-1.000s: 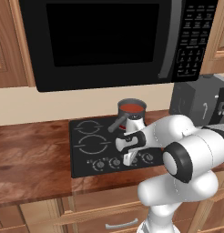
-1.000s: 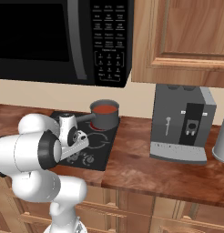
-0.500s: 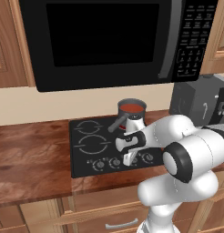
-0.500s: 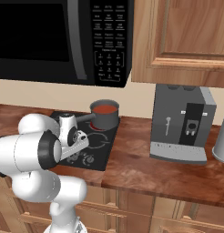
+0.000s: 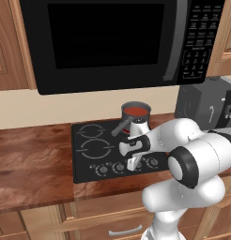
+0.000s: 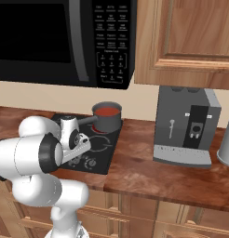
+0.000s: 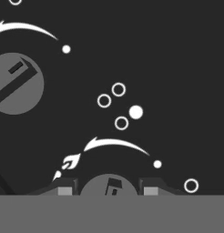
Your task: Wait until the marinara sauce is simmered to a deep red color and then turn off the stove.
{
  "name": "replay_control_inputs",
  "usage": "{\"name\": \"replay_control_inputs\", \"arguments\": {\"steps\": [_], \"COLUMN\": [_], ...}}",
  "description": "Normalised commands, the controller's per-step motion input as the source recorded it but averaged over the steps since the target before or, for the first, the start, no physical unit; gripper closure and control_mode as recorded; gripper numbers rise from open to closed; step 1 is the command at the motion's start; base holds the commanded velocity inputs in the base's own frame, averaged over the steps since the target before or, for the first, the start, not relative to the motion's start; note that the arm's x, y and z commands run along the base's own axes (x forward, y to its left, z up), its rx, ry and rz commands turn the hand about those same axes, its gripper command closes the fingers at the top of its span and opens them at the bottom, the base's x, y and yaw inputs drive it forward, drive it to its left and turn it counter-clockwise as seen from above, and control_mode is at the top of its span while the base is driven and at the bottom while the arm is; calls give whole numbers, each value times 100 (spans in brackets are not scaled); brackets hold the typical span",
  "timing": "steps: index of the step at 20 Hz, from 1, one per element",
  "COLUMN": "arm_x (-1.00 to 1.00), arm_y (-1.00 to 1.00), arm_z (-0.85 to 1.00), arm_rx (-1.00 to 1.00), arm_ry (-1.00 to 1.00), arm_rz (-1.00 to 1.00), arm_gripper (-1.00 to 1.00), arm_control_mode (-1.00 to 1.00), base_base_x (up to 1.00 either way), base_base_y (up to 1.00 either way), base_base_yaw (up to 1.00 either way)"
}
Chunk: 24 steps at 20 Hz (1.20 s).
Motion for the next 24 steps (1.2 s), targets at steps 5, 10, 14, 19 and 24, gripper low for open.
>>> {"name": "replay_control_inputs", "arguments": {"steps": [5, 10, 14, 19, 24], "arm_x": [0, 0, 0, 0, 0], "arm_y": [0, 0, 0, 0, 0], "arm_z": [0, 0, 0, 0, 0], "arm_rx": [0, 0, 0, 0, 0], "arm_ry": [0, 0, 0, 0, 0], "arm_rz": [0, 0, 0, 0, 0], "arm_gripper": [100, 100, 100, 100, 100], "arm_control_mode": [-100, -100, -100, -100, -100], "base_base_x": [0, 0, 0, 0, 0], "base_base_y": [0, 0, 0, 0, 0], "base_base_yaw": [0, 0, 0, 0, 0]}}
